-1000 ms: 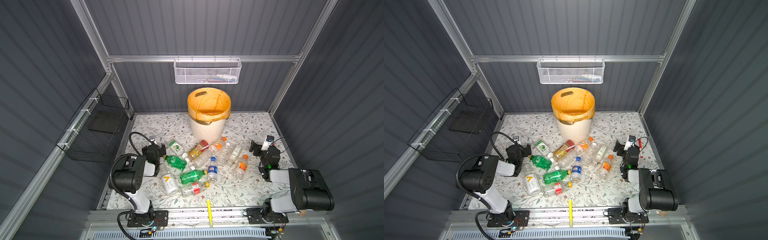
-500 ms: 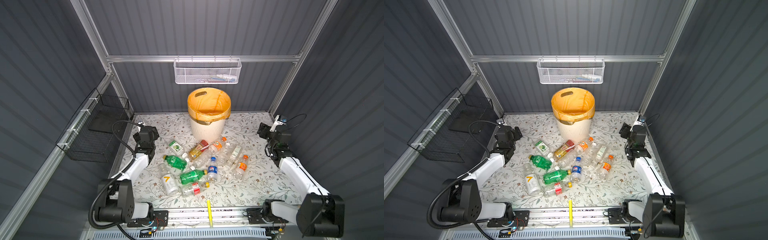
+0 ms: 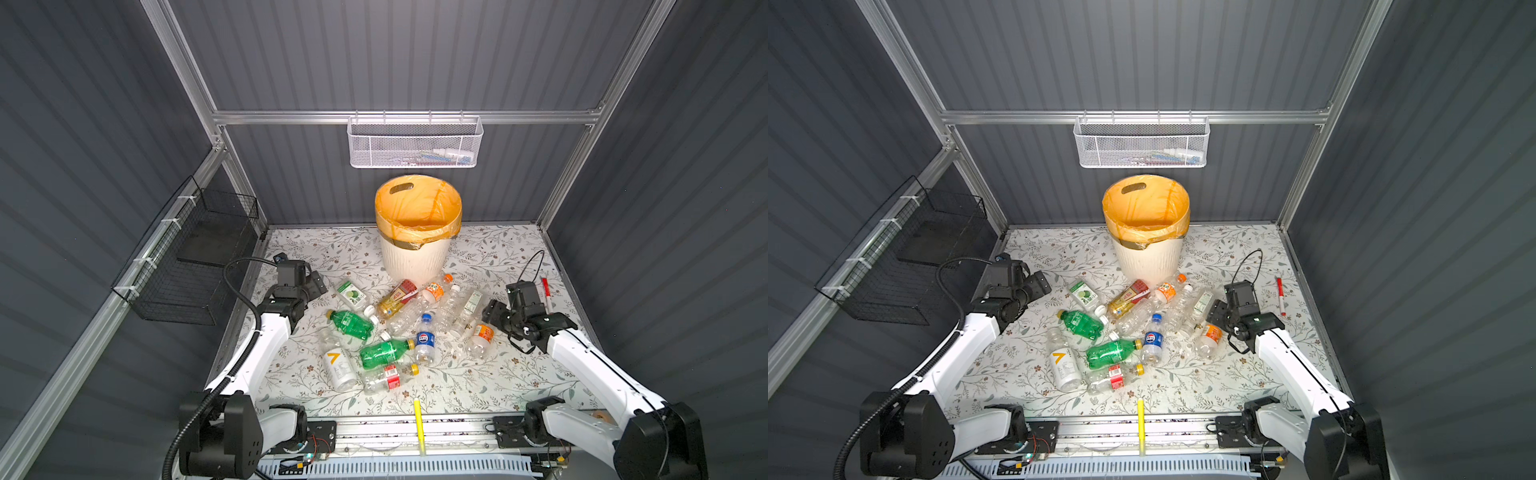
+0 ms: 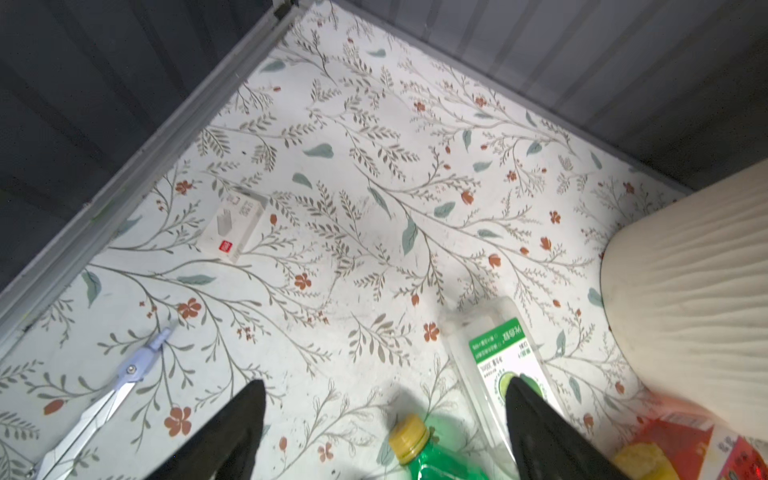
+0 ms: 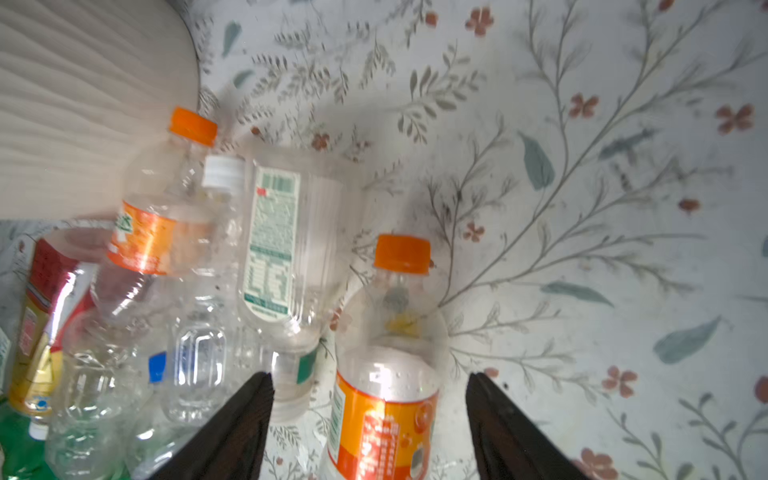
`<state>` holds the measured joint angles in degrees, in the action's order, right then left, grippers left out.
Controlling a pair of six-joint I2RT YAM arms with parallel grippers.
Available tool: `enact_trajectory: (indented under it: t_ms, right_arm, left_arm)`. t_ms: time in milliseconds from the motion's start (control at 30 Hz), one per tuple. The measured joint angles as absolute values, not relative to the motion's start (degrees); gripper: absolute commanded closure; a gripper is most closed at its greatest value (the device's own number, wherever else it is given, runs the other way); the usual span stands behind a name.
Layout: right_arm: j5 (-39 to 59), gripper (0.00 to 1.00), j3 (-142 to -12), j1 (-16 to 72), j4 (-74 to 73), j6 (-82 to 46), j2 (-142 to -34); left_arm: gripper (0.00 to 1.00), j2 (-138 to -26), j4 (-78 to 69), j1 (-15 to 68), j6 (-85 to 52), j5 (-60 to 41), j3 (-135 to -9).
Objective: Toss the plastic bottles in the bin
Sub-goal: 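Move both grippers from rest toward the bottle cluster, then grasp the orange-capped clear bottle with the right gripper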
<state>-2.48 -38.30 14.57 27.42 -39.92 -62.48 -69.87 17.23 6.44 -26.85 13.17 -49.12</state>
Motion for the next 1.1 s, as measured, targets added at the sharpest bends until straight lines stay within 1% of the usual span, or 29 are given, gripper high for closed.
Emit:
enact_trajectory:
  t_ms: [167, 400, 533, 667, 800, 933, 1100]
  right_arm:
    - [-2.1, 0.25, -35.7, 16.4, 27.8, -43.2, -63.8]
    - [-1.8, 0.27, -33.5, 17.8, 24.6, -46.7, -69.3]
    - [-1.6, 0.35, -32.5, 17.8, 21.6, -48.5, -71.2]
    - [-1.7, 0.39, -31.5, 17.8, 19.6, -50.4, -71.0]
    - [-2.9, 0.41, -29.7, 17.8, 19.7, -52.6, -67.7]
    - [-4.4, 0.41, -28.8, 17.0, 22.4, -54.6, -60.7]
    - [-4.4, 0.42, -26.7, 11.4, 25.4, -55.5, -51.4]
  left_arm:
    - [0.09, -69.9, 19.1, 6.5, -27.2, 10.6, -49.0]
    - [0.09, -70.0, 19.3, 6.5, -28.0, 8.1, -48.4]
    - [0.09, -70.7, 19.3, 6.5, -28.4, 7.4, -47.5]
    - [0.09, -71.5, 19.3, 6.5, -28.4, 7.2, -47.3]
    - [0.10, -71.9, 19.3, 6.5, -28.4, 6.7, -47.2]
    - [0.10, -72.5, 19.0, 6.5, -28.4, 6.1, -47.2]
    - [0.11, -74.0, 18.0, 6.5, -28.9, 5.2, -47.2]
